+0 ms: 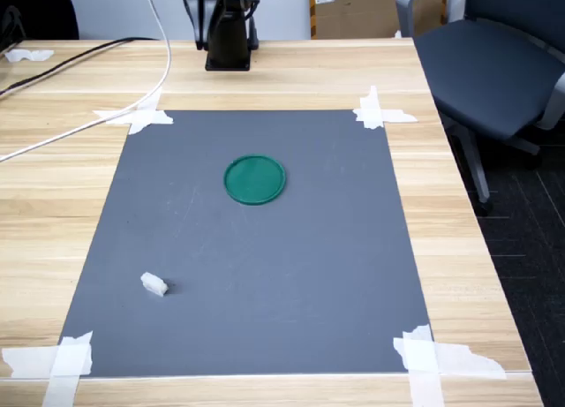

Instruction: Grasp a white terminal and put it in the green lid.

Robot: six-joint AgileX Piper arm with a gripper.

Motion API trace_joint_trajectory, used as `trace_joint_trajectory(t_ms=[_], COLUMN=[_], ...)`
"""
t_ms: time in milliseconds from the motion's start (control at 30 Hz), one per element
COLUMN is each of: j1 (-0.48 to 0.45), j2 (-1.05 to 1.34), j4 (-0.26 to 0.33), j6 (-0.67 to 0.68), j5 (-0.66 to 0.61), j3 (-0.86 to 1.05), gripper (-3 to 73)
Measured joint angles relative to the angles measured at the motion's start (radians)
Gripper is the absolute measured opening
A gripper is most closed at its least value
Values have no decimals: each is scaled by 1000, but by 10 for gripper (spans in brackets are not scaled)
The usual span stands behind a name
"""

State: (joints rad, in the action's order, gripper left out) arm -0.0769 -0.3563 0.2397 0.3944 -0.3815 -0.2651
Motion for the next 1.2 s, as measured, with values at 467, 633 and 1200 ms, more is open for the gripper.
trace_joint_trajectory(t_ms=[467,633,1200], j1=[0,0,0], j2=[-547,-711,-1085], j4=[-63,-100,-131], j6=[118,122,250], j5=[-21,-124,-483], j3=[-331,-468,-819], gripper=[-28,-28,134])
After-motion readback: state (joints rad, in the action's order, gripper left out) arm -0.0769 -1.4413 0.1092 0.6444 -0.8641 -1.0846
